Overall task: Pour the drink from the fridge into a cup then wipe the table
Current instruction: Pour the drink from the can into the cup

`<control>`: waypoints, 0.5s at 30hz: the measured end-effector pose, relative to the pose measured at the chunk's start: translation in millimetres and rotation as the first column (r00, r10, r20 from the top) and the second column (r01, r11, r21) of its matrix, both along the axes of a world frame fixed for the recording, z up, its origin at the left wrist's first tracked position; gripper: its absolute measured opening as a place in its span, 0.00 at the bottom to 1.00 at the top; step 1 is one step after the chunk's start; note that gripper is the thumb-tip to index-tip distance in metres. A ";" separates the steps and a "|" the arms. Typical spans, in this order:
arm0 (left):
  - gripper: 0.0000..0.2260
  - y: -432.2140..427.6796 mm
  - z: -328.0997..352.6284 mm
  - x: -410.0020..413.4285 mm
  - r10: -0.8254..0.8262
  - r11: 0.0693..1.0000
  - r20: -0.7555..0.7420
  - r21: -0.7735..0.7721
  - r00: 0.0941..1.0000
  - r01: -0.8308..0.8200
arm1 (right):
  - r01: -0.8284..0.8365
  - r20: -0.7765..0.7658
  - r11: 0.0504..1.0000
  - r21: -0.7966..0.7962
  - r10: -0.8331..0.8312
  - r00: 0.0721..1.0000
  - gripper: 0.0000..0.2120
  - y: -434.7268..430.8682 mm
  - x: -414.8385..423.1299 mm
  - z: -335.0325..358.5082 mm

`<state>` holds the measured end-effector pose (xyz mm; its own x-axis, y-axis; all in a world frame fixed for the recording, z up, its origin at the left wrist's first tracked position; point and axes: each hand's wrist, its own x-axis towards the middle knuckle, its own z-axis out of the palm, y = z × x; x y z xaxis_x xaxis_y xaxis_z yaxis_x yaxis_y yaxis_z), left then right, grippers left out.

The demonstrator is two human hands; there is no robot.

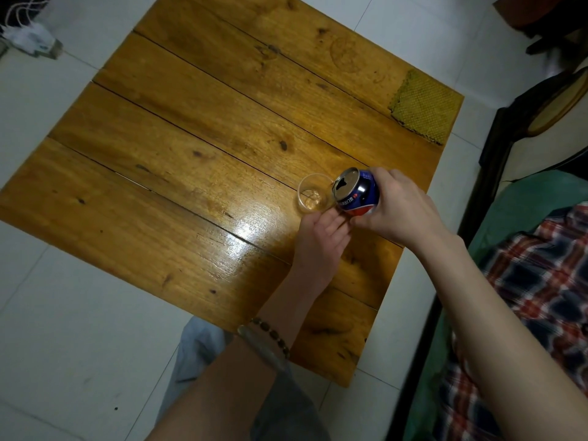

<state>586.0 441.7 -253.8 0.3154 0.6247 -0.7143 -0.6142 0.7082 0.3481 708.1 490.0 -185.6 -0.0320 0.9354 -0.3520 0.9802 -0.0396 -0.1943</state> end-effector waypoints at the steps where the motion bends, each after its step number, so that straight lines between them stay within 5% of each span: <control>1: 0.21 0.1 0.2 0.1 0.004 1.000 -0.002 -0.016 1.000 -0.004 | 0.000 0.001 1.000 0.001 0.000 1.000 0.37 0.1 -0.1 0.4; 15: 0.23 2.5 4.3 2.0 0.023 0.998 0.020 -0.057 1.000 -0.021 | -0.013 0.011 1.000 -0.009 0.013 1.000 0.37 2.8 -0.3 2.1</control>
